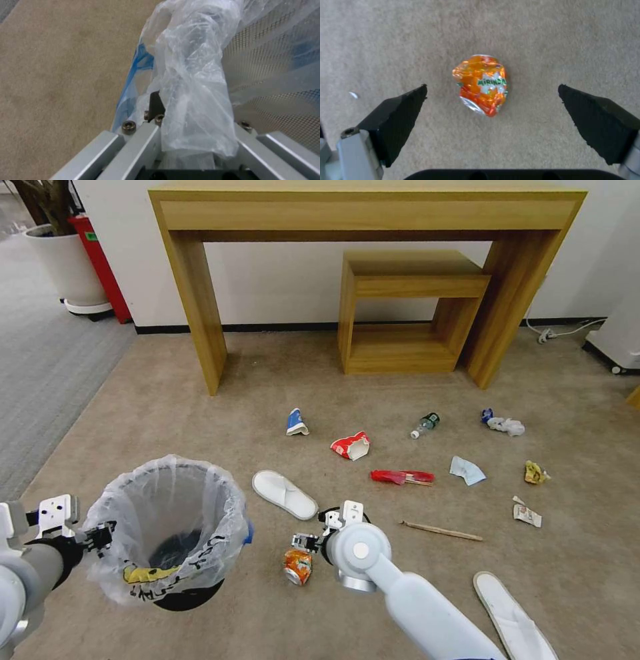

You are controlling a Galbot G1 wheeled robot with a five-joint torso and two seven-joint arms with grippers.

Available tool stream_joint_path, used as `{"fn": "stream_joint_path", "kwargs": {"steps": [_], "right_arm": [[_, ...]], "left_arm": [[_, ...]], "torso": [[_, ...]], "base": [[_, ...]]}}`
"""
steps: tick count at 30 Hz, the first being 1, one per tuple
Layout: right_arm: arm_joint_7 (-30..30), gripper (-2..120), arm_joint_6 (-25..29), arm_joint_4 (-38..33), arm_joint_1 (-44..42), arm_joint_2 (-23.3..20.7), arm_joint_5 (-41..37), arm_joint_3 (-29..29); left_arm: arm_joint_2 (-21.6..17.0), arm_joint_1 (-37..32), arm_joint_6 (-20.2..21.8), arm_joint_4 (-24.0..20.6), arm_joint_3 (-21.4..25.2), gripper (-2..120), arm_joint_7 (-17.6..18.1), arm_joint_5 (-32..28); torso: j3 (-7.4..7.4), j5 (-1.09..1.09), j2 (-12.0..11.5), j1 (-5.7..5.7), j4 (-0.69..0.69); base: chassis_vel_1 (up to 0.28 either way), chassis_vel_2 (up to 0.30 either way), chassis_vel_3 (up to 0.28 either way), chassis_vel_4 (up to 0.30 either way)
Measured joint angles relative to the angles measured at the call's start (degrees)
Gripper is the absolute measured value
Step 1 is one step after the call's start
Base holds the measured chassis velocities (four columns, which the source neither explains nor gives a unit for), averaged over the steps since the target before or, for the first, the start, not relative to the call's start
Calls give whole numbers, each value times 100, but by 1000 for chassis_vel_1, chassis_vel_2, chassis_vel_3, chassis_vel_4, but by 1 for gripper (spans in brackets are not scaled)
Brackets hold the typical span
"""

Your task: Pick up the trash bin and place the garbage on the floor into it.

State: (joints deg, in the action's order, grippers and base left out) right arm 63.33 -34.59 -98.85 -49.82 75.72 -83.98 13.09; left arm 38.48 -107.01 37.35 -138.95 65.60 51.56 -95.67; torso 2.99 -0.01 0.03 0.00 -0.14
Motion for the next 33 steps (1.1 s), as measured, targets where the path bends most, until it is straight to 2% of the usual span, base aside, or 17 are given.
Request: {"fn": "stream_joint_path", "kwargs": {"steps": [13, 21, 33], "right_arm": [[-100, 100, 76, 789, -17, 407, 406, 59], [-529, 100, 193, 1256, -1, 694, 862, 113], [-764, 100, 351, 1811, 108, 1023, 1509, 277]], "left_arm": [[101, -30, -5, -11, -165, 1, -76, 206], [121, -44, -5, -22, -210, 1, -103, 268], [174, -91, -11, -13, -214, 1, -176, 419]], "torso": [[0, 0, 1, 0, 1], [0, 0, 1, 0, 0], [0, 0, 1, 0, 1]], "base": [[0, 0, 0, 0], [0, 0, 0, 0], [0, 0, 0, 0]]}}
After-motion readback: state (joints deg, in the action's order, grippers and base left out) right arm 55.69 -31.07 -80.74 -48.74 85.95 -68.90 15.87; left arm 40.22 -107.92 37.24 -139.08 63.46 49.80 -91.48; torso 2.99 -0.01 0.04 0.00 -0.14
